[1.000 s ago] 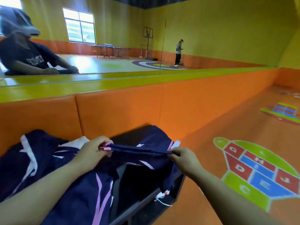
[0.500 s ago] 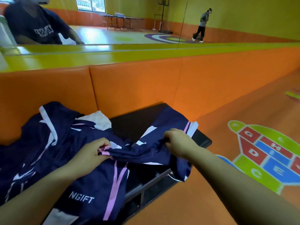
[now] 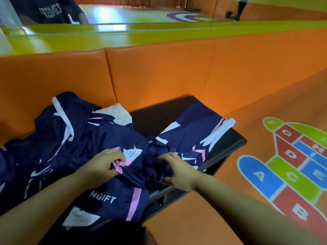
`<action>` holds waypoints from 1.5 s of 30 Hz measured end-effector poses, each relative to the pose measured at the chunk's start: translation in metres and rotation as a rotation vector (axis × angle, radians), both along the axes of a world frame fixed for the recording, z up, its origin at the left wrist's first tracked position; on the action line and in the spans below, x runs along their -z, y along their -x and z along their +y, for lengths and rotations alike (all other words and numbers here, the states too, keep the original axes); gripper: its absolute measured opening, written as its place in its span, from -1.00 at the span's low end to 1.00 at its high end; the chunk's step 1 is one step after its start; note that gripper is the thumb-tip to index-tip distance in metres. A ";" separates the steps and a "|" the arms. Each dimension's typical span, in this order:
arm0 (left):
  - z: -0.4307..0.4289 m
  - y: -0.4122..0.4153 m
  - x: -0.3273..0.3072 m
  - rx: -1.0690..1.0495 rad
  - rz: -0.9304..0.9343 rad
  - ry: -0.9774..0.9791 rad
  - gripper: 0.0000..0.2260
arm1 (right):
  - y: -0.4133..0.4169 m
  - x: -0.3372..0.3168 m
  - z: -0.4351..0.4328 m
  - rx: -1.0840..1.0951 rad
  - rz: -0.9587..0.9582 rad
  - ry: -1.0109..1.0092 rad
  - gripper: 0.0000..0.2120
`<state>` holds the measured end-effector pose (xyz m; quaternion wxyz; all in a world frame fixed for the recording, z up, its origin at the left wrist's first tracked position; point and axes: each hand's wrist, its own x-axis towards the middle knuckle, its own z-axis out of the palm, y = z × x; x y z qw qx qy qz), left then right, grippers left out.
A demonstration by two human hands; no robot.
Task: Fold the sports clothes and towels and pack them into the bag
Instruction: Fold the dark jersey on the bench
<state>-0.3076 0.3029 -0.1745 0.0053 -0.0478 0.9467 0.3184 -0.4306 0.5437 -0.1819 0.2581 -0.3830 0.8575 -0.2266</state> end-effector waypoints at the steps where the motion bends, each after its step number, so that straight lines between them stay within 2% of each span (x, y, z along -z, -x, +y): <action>1: 0.000 0.000 0.002 0.010 0.009 0.011 -0.80 | -0.003 0.002 0.003 0.038 -0.021 -0.007 -0.29; 4: 0.000 -0.001 0.004 0.021 0.024 0.027 -0.81 | -0.015 0.010 0.009 0.089 -0.146 -0.013 -0.11; 7: 0.006 -0.001 0.001 -0.036 0.024 -0.017 -0.64 | -0.028 0.019 0.003 0.056 -0.192 0.002 0.05; 9: 0.008 0.002 -0.002 -0.039 0.020 -0.005 -0.75 | -0.037 0.028 -0.004 0.039 -0.128 0.002 0.10; 11: 0.010 0.005 -0.004 0.033 0.038 0.048 -0.84 | -0.044 0.033 -0.009 0.078 -0.046 -0.004 -0.04; 13: 0.014 0.007 -0.010 0.107 0.029 0.052 -0.86 | -0.045 0.033 -0.009 0.138 0.051 0.014 -0.37; 14: 0.017 0.009 -0.012 0.126 0.002 0.033 -0.90 | -0.044 0.031 -0.007 0.163 0.095 0.022 -0.47; 15: 0.021 0.011 -0.016 0.143 -0.025 0.006 -0.93 | -0.041 0.028 -0.002 0.190 0.116 0.031 -0.49; 17: 0.029 0.016 -0.019 0.141 -0.064 -0.006 -0.88 | -0.032 0.018 0.011 0.231 0.108 0.066 -0.49; 21: 0.048 0.028 -0.028 0.169 -0.050 0.101 -0.82 | -0.016 -0.005 0.043 0.244 0.114 0.056 -0.50; 23: 0.058 0.035 -0.033 0.223 -0.057 0.027 -0.79 | -0.013 -0.019 0.058 0.266 0.093 0.061 -0.54; 25: 0.065 0.039 -0.034 0.266 -0.064 -0.090 -0.87 | -0.015 -0.033 0.071 0.266 0.028 0.050 -0.55; 28: 0.065 0.047 -0.034 0.319 -0.109 -0.158 -0.68 | -0.019 -0.046 0.085 0.208 -0.103 -0.010 -0.57; 31: 0.059 0.057 -0.039 0.357 -0.260 -0.026 -0.47 | -0.017 -0.048 0.096 0.267 -0.181 0.049 -0.61; 35: 0.055 0.080 -0.056 0.438 -0.406 0.064 -0.66 | -0.004 -0.047 0.105 0.376 -0.184 0.156 -0.64; 39: 0.060 0.123 -0.065 0.440 -0.388 0.102 -0.89 | 0.023 -0.042 0.113 0.403 -0.190 0.184 -0.67; 42: 0.062 0.160 -0.062 0.411 -0.255 0.203 -0.88 | 0.053 -0.036 0.118 0.428 -0.196 0.208 -0.74; 45: 0.063 0.194 -0.053 0.286 -0.179 0.119 -0.86 | 0.087 -0.033 0.123 0.430 -0.236 0.244 -0.70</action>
